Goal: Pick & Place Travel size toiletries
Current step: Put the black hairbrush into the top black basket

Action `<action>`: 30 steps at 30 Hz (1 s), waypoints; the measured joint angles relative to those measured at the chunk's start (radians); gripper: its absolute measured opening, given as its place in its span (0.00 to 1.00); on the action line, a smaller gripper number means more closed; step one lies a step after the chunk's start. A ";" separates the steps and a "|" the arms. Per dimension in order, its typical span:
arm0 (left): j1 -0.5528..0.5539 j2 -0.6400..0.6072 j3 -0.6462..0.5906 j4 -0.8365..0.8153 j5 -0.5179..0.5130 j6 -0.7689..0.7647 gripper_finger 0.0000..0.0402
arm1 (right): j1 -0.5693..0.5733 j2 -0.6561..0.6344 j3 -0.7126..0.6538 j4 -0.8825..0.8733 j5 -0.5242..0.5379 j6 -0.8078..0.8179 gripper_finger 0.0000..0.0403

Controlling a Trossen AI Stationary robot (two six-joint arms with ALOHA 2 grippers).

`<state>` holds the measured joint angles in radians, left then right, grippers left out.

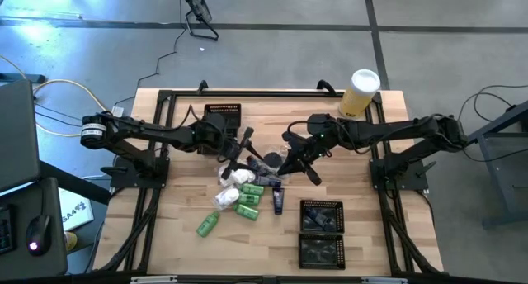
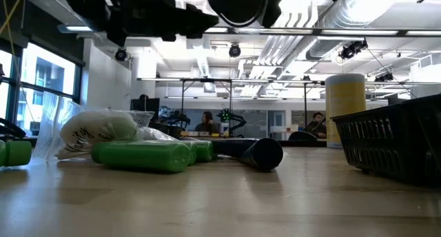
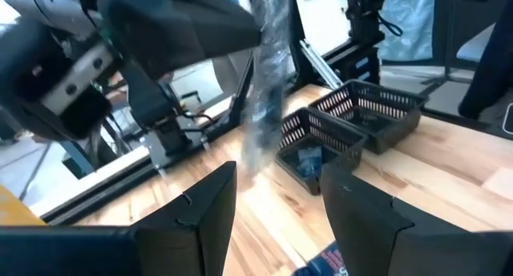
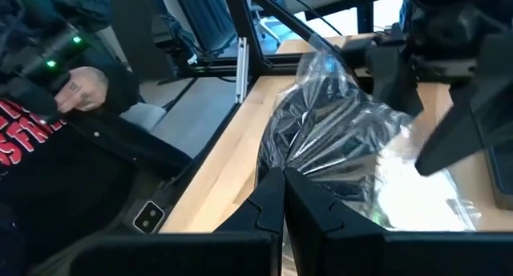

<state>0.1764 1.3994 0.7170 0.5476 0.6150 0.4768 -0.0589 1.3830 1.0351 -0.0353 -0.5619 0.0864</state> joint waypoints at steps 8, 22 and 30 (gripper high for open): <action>0.000 0.000 0.000 0.023 -0.001 -0.002 0.44 | -0.012 0.000 0.000 0.010 -0.017 0.004 0.00; -0.021 0.000 0.000 0.080 -0.031 0.013 0.44 | -0.028 0.076 0.000 0.063 0.005 0.002 0.00; -0.020 -0.001 0.001 -0.001 -0.037 0.015 0.44 | -0.049 0.117 0.000 0.147 -0.014 0.020 0.00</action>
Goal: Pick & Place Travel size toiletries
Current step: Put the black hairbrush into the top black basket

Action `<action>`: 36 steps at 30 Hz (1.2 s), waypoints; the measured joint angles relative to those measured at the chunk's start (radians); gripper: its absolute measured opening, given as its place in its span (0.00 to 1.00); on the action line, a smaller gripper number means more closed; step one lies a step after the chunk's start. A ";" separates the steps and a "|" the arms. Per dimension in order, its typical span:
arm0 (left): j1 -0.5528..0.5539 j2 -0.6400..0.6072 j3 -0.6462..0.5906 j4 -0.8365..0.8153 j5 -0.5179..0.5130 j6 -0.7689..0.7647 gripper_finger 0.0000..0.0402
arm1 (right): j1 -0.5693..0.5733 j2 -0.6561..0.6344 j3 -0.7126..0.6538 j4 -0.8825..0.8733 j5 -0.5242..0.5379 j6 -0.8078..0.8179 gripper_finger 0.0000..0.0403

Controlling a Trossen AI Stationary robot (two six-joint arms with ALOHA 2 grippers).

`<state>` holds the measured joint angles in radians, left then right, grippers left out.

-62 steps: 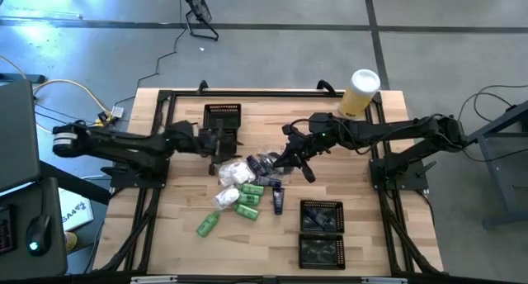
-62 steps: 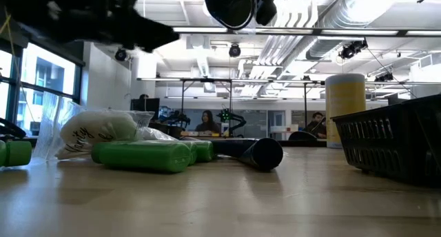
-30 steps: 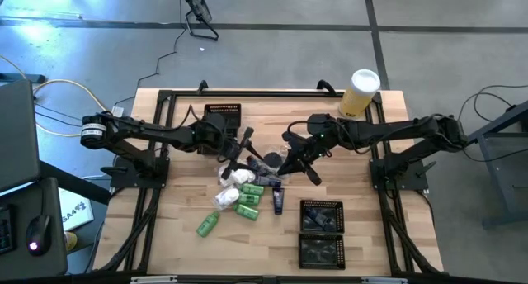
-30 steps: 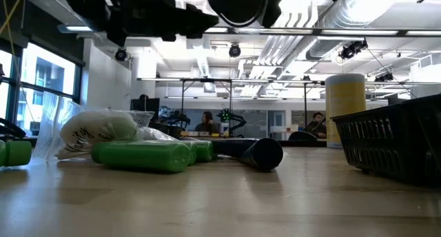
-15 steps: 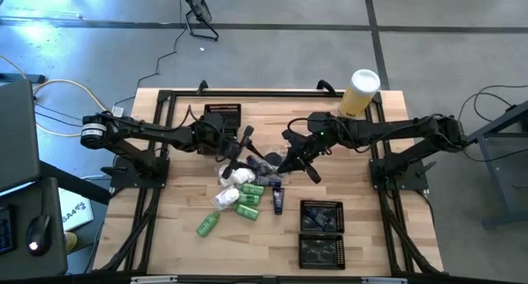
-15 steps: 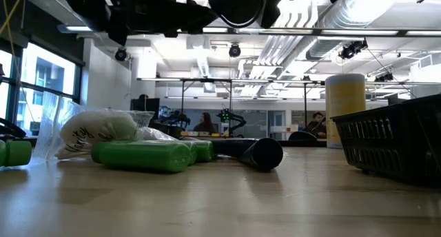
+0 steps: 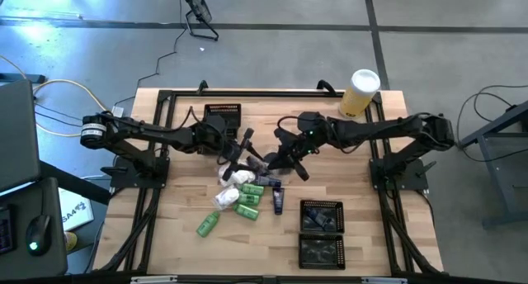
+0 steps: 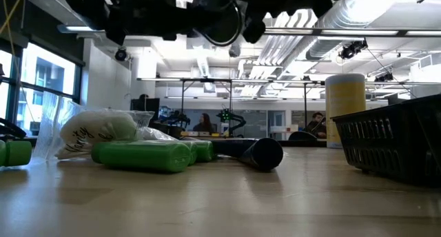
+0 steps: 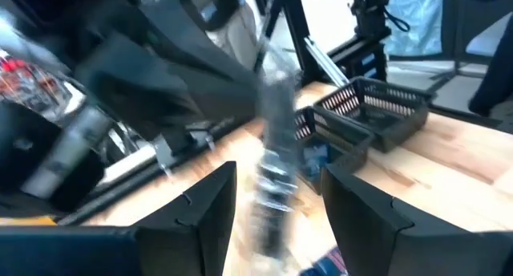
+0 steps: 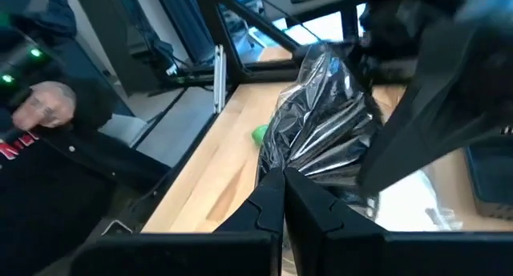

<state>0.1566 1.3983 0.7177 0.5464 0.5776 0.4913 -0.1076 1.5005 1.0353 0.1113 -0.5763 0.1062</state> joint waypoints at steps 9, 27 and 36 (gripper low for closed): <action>0.000 0.000 0.000 0.007 -0.007 0.002 0.44 | -0.013 0.000 0.000 0.003 -0.007 0.005 0.00; 0.000 0.000 0.000 0.005 -0.038 -0.002 0.27 | -0.013 0.000 0.000 0.003 -0.005 0.004 0.00; 0.000 0.000 0.000 0.005 -0.039 -0.002 0.18 | -0.013 -0.001 0.000 0.003 -0.002 0.003 0.00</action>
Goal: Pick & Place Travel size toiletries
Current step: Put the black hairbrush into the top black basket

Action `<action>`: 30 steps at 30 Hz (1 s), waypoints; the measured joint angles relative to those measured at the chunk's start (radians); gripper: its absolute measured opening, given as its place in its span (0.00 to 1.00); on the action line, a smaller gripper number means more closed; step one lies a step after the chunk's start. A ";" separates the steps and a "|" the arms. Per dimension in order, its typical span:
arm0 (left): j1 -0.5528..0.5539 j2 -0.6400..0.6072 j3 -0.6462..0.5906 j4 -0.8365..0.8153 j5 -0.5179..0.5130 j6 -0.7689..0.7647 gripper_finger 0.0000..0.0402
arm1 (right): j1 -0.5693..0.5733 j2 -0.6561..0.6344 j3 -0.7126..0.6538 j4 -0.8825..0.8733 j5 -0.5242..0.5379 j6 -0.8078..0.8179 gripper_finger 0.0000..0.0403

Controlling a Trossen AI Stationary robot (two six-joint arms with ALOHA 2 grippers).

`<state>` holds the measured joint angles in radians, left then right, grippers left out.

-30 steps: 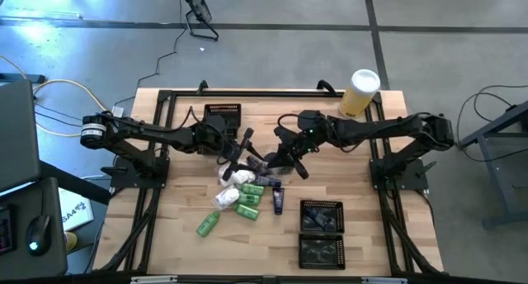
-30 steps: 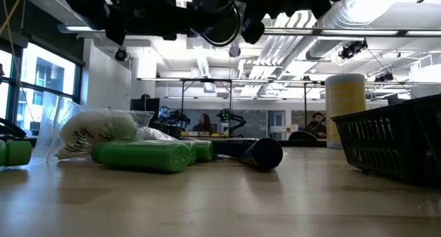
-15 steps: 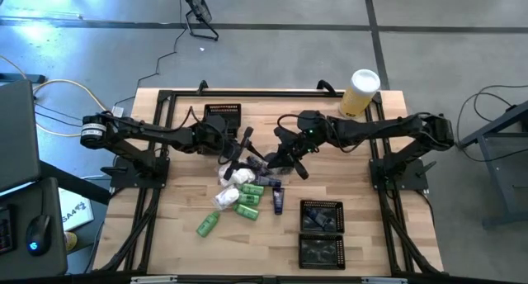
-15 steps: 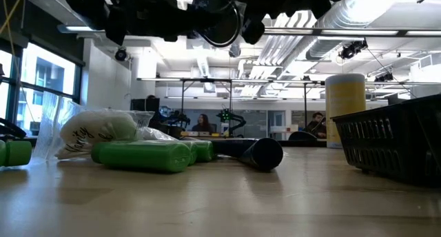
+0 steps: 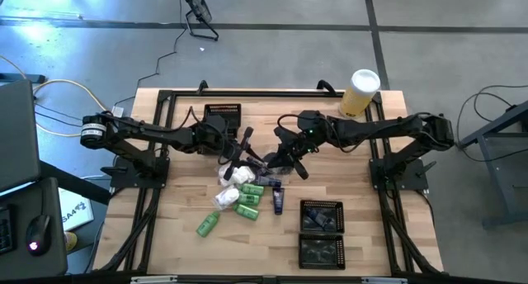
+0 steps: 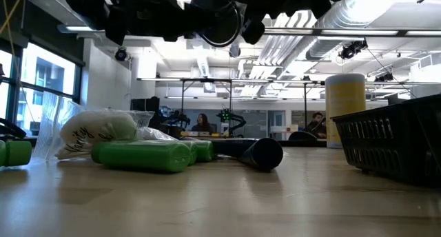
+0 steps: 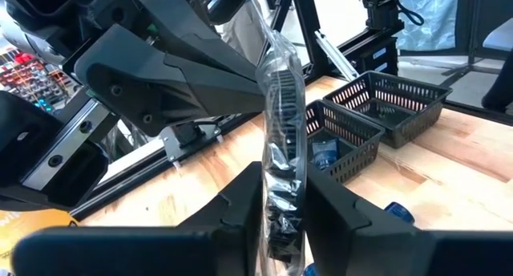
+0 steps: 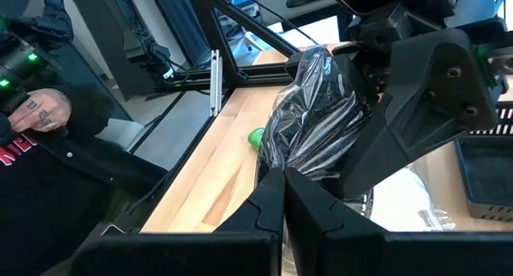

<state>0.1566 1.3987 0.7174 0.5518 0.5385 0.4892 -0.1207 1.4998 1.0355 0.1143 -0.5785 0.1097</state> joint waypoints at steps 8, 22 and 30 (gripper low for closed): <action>0.000 0.000 -0.001 -0.001 0.001 0.000 0.08 | 0.000 0.000 0.000 0.000 -0.002 -0.001 0.00; 0.000 0.000 -0.001 -0.002 0.001 0.000 0.07 | 0.003 0.000 0.000 0.015 0.031 -0.028 0.16; 0.001 0.000 -0.001 -0.021 0.021 -0.003 0.07 | -0.035 -0.033 -0.001 -0.018 0.010 -0.010 0.40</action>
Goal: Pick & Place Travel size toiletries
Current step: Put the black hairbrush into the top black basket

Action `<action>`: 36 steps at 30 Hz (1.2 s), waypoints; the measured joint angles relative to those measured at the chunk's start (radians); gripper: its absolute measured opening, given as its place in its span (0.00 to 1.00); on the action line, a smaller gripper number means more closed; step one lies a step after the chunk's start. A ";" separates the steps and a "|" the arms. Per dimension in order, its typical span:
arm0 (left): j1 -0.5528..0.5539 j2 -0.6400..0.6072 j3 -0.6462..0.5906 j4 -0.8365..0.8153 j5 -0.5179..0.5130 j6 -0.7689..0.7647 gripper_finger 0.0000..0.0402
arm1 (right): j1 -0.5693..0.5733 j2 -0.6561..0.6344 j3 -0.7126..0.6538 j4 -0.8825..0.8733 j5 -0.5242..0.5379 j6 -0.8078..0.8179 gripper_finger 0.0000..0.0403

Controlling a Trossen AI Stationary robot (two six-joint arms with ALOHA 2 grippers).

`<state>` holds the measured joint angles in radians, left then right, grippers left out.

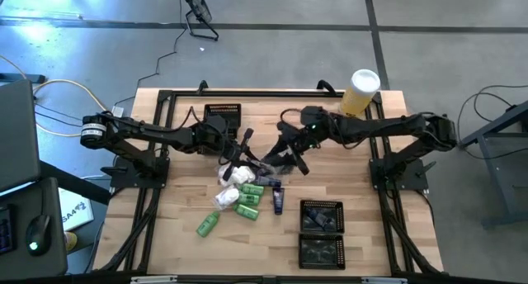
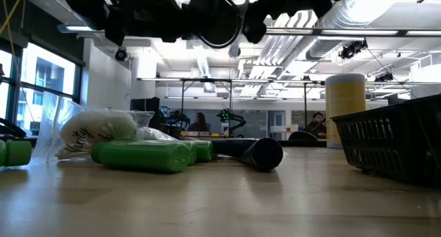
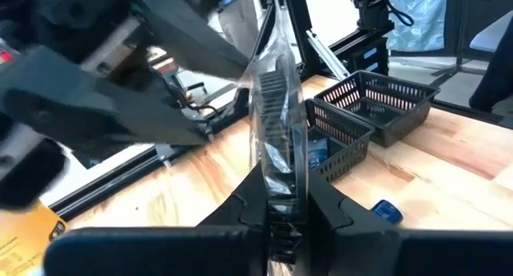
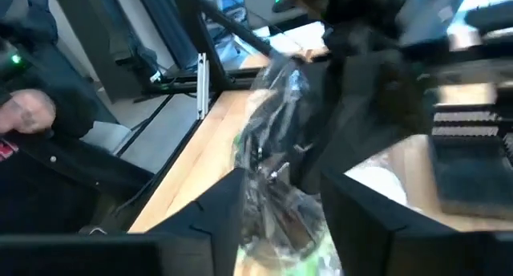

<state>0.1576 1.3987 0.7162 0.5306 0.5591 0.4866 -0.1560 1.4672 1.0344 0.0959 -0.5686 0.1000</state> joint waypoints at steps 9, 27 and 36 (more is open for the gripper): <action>0.022 -0.055 0.000 -0.076 -0.020 0.007 0.07 | -0.058 -0.181 0.001 -0.140 -0.009 -0.024 0.41; 0.327 -0.231 0.001 -0.549 -0.490 0.035 0.08 | -0.060 -0.297 0.001 -0.327 -0.004 -0.076 0.27; 0.402 -0.220 0.000 -0.700 -0.683 0.007 0.07 | -0.060 -0.296 0.001 -0.326 0.046 -0.099 0.23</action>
<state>0.5600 1.1786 0.7162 -0.1696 -0.1235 0.4936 -0.2161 1.1709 1.0351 -0.2302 -0.5228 0.0012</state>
